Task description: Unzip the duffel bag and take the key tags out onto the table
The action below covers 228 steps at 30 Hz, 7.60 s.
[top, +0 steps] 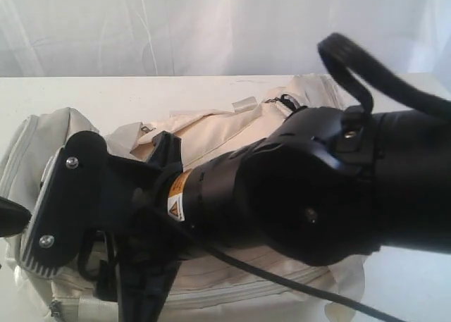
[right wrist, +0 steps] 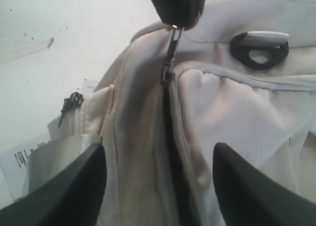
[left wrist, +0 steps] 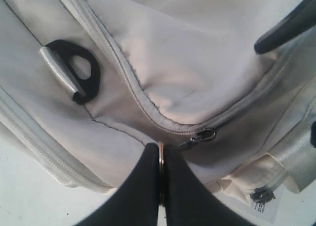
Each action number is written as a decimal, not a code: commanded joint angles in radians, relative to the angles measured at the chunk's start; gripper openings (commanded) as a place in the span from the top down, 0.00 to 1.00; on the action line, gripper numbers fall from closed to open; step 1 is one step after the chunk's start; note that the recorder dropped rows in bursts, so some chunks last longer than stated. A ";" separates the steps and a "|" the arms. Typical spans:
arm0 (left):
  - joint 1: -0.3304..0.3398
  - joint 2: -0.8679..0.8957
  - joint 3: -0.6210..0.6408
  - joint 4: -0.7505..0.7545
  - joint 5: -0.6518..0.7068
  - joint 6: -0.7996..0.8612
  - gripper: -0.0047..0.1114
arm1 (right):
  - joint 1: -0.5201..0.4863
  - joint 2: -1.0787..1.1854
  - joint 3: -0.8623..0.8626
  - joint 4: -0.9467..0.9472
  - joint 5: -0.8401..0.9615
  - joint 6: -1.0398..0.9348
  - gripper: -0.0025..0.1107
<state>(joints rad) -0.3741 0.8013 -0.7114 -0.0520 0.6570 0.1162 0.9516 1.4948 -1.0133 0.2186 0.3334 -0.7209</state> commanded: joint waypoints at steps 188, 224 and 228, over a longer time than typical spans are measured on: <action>0.171 -0.243 0.169 -0.040 -0.230 -0.087 0.96 | -0.379 0.584 -0.915 -0.750 0.313 0.627 0.98; 0.128 -0.243 0.176 -0.040 -0.239 -0.064 0.96 | -0.451 0.362 -0.897 -0.346 0.586 0.539 0.97; 0.128 -0.243 0.176 -0.040 -0.239 -0.064 0.96 | -0.427 0.271 -0.813 -0.015 0.681 0.284 0.98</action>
<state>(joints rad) -0.2433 0.5640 -0.5439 -0.0849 0.4153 0.0495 0.5080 1.8298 -1.8809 -0.0180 0.9372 -0.2528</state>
